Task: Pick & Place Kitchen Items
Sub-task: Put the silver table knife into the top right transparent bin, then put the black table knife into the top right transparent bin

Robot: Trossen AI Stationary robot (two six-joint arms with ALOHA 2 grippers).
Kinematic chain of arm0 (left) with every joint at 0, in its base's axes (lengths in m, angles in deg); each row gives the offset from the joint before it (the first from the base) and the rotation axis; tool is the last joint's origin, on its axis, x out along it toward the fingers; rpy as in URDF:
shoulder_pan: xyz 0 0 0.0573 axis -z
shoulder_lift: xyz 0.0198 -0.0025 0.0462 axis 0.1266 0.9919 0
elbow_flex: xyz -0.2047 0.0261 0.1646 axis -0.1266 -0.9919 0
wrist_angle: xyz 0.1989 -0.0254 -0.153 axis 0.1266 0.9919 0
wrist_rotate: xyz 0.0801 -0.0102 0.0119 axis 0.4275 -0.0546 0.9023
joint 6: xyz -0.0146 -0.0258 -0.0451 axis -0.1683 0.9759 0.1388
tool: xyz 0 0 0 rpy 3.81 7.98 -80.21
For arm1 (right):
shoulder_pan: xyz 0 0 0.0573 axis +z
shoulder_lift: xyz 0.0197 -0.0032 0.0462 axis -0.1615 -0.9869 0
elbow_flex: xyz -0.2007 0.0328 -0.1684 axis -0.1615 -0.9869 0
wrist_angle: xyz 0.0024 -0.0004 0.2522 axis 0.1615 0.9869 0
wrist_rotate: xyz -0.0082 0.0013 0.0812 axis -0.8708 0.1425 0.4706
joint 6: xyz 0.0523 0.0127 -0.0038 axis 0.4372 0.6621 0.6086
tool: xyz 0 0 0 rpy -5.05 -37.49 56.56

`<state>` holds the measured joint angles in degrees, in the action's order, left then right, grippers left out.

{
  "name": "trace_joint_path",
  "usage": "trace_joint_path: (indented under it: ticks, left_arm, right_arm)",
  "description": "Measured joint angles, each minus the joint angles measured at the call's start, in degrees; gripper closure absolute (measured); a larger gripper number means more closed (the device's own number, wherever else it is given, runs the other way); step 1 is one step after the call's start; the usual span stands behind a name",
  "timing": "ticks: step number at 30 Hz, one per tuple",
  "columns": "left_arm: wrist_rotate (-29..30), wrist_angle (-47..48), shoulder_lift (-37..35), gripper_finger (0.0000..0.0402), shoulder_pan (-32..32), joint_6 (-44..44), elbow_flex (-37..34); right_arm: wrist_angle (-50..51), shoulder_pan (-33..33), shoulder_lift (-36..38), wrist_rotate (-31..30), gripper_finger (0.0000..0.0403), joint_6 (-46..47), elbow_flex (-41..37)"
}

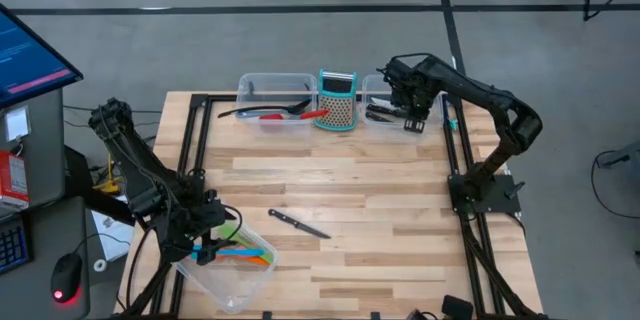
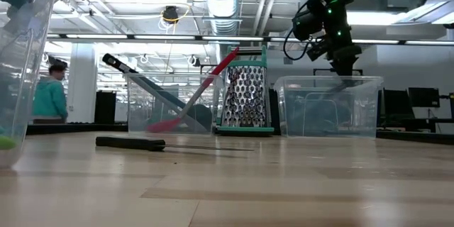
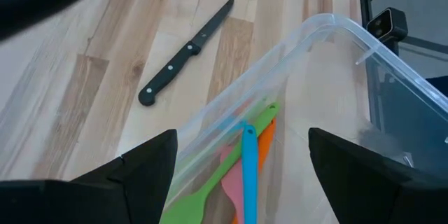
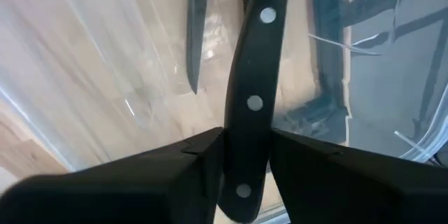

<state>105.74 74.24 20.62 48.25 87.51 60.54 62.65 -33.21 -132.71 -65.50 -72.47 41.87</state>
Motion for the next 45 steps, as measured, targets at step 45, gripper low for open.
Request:
trace_joint_path:
  ticks: [45]
  left_arm:
    - [1.26,-1.77,0.00,0.0097,0.00,-0.62,0.00]
  right_arm:
    - [-31.23,53.01,-19.22,7.64,0.0170,37.36,20.81]
